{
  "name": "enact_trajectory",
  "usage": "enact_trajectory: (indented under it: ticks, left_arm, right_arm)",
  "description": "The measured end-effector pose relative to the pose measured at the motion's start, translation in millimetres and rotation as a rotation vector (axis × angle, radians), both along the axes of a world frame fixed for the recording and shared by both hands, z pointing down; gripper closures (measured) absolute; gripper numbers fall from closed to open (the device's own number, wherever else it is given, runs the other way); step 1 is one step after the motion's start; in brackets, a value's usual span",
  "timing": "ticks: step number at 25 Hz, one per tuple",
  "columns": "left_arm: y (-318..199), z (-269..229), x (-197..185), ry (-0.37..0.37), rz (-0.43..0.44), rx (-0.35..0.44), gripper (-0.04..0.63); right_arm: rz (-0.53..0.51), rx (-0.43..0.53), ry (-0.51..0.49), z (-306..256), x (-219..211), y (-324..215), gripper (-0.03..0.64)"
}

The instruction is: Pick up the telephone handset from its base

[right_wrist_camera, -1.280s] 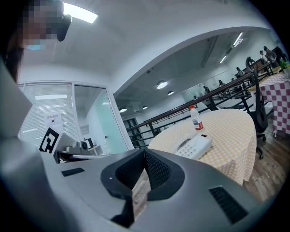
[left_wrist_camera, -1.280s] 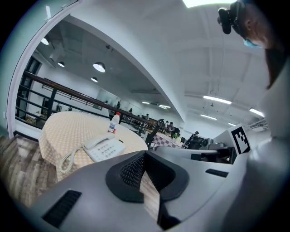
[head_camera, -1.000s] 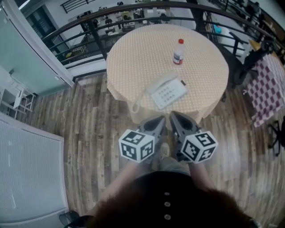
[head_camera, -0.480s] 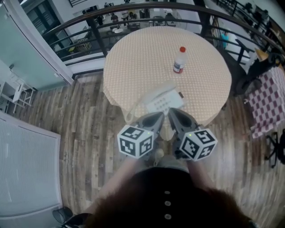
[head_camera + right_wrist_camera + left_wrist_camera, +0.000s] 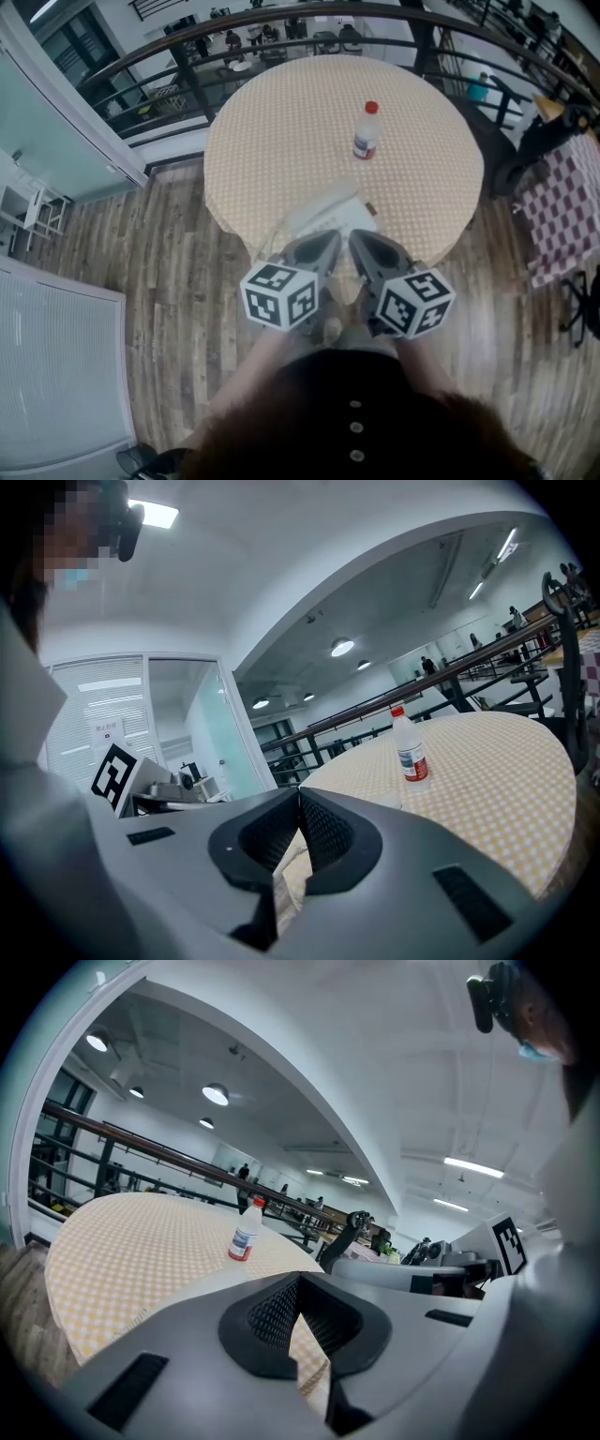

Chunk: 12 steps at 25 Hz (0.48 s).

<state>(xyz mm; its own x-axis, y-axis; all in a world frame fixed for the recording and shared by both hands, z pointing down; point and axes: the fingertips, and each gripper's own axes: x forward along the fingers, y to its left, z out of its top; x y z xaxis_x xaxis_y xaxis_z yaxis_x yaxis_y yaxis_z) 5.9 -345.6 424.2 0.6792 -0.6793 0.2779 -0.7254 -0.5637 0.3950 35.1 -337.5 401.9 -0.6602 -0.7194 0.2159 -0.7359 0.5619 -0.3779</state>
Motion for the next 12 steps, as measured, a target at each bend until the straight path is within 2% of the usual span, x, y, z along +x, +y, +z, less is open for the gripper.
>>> enact_trajectory:
  ticks: [12]
  left_arm:
    - [-20.4, 1.8, 11.2, 0.002, -0.003, 0.011, 0.589]
  right_arm:
    - [0.002, -0.011, 0.028, 13.0, 8.7, -18.9, 0.606]
